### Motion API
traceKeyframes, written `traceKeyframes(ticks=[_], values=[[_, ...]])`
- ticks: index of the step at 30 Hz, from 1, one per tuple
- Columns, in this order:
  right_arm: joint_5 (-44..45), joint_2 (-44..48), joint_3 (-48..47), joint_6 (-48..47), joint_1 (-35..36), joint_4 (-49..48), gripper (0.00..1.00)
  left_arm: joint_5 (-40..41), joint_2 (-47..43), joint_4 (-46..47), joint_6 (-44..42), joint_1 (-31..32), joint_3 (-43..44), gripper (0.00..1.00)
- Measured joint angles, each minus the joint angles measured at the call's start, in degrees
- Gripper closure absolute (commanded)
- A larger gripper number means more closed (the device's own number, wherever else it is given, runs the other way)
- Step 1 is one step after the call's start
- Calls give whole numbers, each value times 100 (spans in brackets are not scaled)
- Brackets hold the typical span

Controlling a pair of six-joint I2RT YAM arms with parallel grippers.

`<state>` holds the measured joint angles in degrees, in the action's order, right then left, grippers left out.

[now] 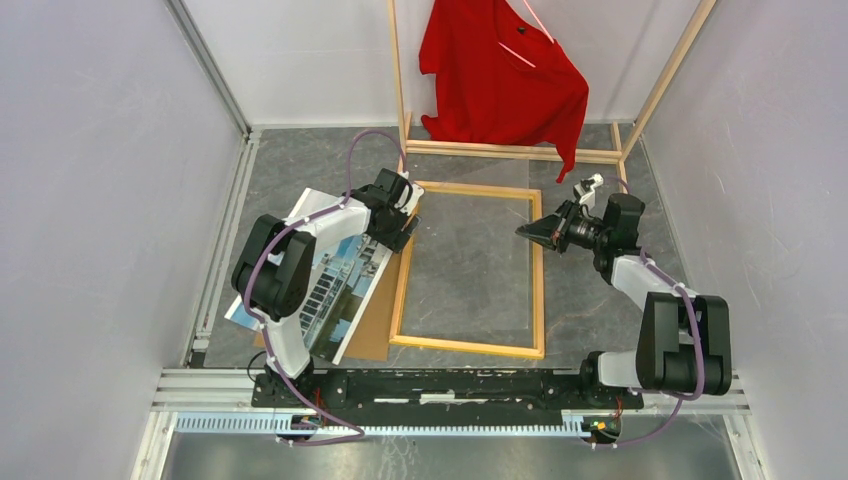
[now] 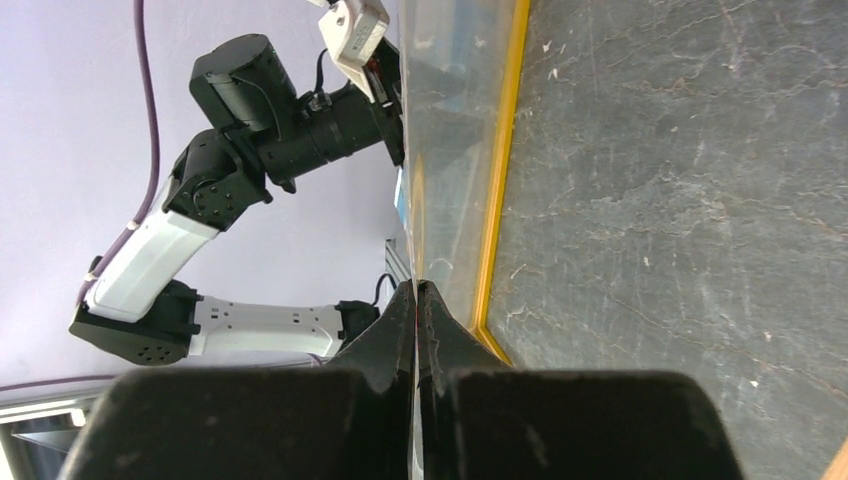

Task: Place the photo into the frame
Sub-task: Adjust the photo frame item on the photo frame, then place the photo frame item in the photo frame.

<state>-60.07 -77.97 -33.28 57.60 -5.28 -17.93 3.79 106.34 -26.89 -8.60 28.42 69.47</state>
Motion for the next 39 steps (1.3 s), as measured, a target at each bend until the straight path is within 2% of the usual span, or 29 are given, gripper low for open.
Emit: traceKeyframes(ticks=[9,18,27,30,36,39], values=[[188,131,31,299,181,-184,100,4,0,0,0,0,0,21],[361,13,-341,-953,142,1045,100,74,0,-4,-2,-7,0,21],[640,-254,-485,-1722,85,1823,97,103,0,2,0,-9,-7,21],[675,-289,-590,-1899,85,2020,89,105,0,4,0,-7,-9,21],[791,-321,-734,-2271,129,2461,57,103,0,4,-2,-7,-11,21],[1023,-439,-962,-2603,208,2903,48,103,0,7,-2,-7,-11,21]])
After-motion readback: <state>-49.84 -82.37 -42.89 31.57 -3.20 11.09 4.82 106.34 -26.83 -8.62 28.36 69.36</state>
